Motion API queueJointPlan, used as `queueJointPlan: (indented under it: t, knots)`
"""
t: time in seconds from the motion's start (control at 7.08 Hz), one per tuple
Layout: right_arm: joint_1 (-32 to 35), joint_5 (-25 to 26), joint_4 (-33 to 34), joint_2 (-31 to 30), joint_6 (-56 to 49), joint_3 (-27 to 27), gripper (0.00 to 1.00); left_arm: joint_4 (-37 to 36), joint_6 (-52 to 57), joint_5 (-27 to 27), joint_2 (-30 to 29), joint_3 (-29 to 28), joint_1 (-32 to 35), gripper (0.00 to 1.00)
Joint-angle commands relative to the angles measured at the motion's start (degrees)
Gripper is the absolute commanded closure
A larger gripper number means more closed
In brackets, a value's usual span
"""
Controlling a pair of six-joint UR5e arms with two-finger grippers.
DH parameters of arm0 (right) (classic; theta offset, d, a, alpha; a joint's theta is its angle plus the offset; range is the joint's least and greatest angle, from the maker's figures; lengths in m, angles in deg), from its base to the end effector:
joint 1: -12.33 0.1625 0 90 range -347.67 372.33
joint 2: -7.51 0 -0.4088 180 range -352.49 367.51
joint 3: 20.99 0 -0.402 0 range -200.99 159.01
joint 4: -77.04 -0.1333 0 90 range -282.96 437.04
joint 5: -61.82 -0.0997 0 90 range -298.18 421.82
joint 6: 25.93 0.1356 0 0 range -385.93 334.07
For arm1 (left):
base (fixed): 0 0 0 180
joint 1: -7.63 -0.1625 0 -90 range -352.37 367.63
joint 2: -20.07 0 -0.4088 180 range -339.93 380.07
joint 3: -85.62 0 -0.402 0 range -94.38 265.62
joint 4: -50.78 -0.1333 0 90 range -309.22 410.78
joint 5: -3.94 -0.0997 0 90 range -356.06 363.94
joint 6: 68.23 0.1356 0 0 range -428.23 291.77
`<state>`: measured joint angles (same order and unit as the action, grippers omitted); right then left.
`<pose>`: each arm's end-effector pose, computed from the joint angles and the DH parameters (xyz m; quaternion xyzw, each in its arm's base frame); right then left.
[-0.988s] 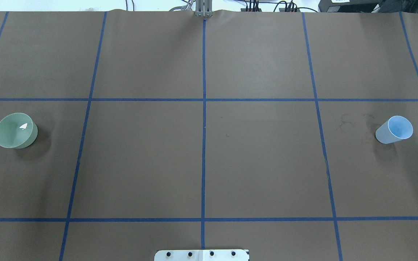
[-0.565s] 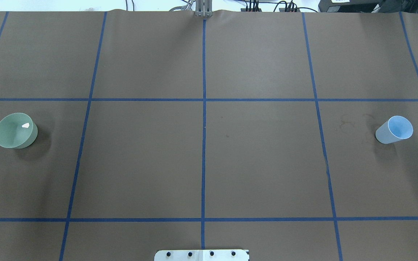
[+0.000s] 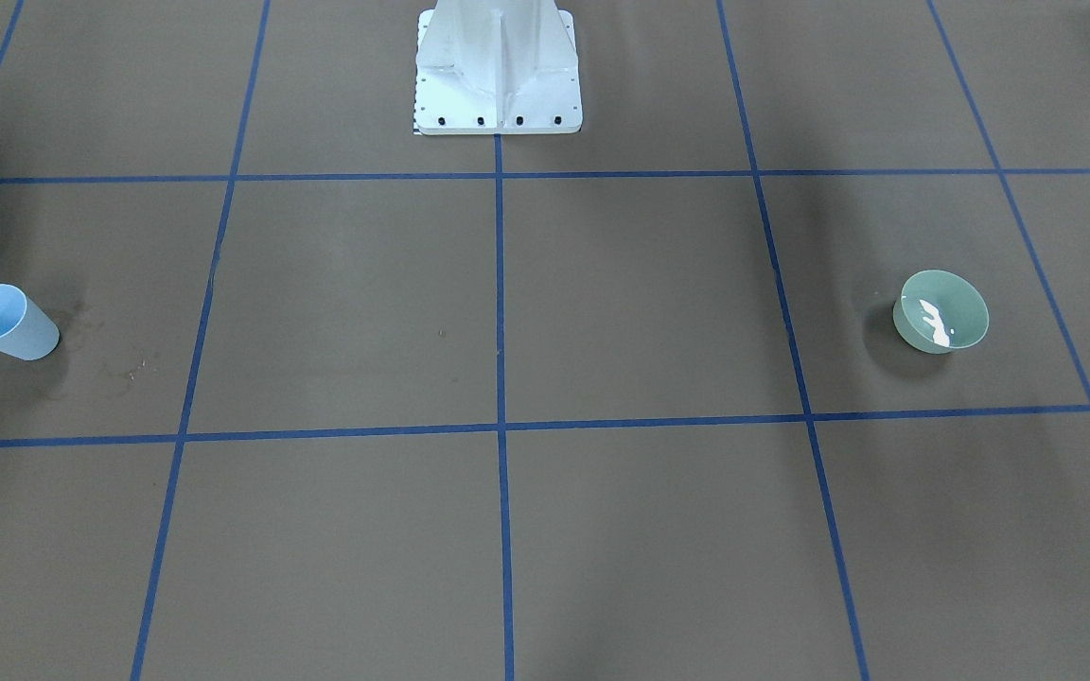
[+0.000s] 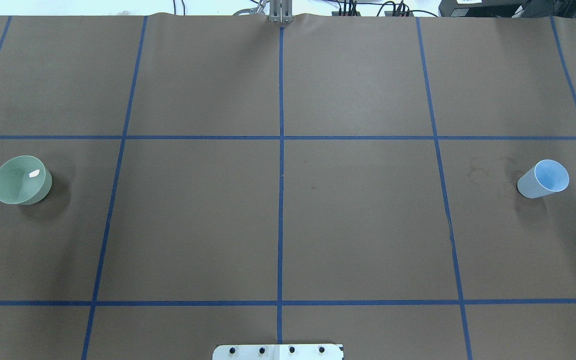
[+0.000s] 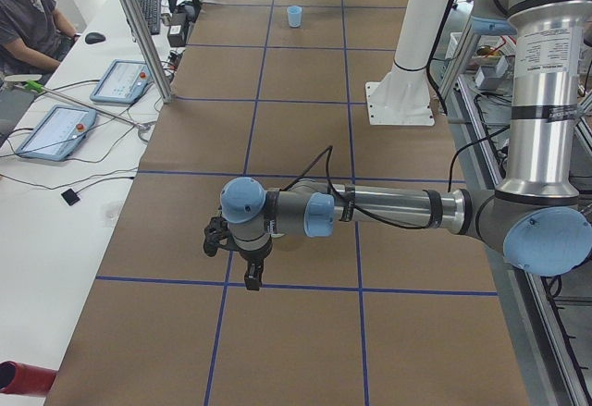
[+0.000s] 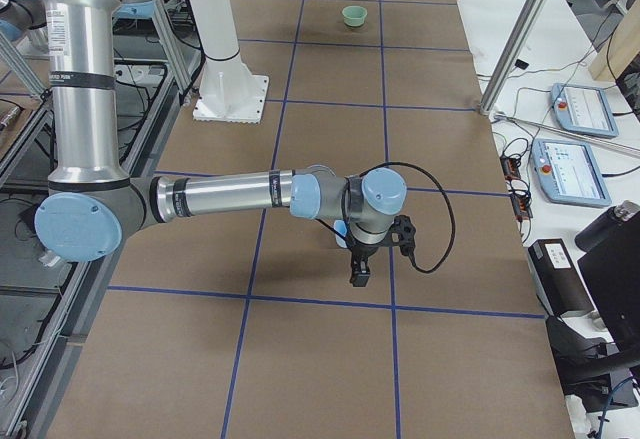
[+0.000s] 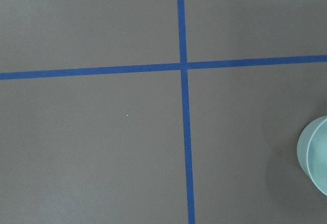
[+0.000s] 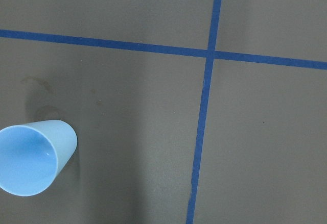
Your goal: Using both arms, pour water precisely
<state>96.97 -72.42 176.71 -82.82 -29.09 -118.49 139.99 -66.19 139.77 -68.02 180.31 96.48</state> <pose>-0.0074 -0.4933 0.6225 -0.0274 -0.3760 -0.0606 0.9242 -0.0262 -0.4914 0.6425 0.0190 0.3892 0.0324 0.9204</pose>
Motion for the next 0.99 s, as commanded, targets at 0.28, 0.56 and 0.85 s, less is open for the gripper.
queueJointPlan:
  t: [0.28,0.56,0.85]
  knots:
    - [0.0,-0.1,0.0,0.0,0.0,0.0,0.0,0.4,0.1,0.1,0.1,1.7,0.0,0.0]
    - [0.0,-0.1,0.0,-0.1,0.0,0.0,0.0,0.4,0.2,0.1,0.4,1.6,0.0,0.0]
    - [0.0,0.0,0.0,-0.1,-0.1,0.0,0.0,0.4,0.2,0.0,0.4,1.6,0.0,0.0]
